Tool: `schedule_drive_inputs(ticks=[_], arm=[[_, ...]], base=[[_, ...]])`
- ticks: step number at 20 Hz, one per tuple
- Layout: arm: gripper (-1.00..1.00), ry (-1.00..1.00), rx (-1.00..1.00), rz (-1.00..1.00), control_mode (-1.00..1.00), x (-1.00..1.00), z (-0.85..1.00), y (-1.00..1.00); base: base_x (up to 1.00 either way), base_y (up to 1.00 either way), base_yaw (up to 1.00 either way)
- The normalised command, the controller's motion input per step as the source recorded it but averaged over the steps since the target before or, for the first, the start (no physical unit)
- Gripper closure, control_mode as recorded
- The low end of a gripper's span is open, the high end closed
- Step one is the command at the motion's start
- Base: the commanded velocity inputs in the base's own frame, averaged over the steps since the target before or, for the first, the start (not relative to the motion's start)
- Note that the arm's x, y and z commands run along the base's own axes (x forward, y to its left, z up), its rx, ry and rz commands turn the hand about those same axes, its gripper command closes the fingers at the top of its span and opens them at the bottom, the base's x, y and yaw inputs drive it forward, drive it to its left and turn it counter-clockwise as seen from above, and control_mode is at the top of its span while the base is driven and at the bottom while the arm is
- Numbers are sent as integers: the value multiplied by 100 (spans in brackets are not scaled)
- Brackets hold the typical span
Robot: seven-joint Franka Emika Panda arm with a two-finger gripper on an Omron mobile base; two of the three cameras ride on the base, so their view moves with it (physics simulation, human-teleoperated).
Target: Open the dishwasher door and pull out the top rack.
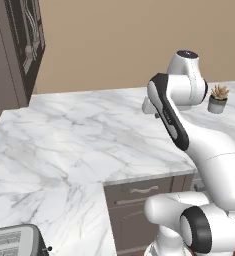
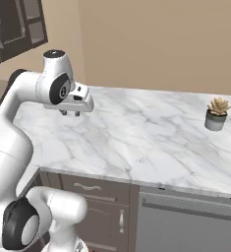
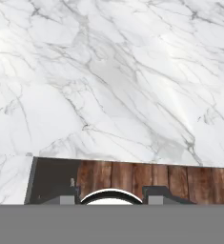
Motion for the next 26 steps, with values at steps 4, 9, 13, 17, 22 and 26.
schedule_drive_inputs(ticks=[4, 9, 13, 17, 22, 26], arm=[[-100, 0, 0, 0, 100, -1, 0, 0], [-100, 0, 0, 0, 100, 0, 0, 0], [-100, 0, 0, 0, 100, 0, 0, 0], [-100, 0, 0, 0, 100, 0, 0, 0], [-100, 0, 0, 0, 100, 0, 0, 0], [-100, 0, 0, 0, 100, 0, 0, 0]], base=[[0, 0, -3], [-3, -1, -21], [0, -16, -29], [35, -30, -20], [96, -13, -9], [47, -2, -3]])
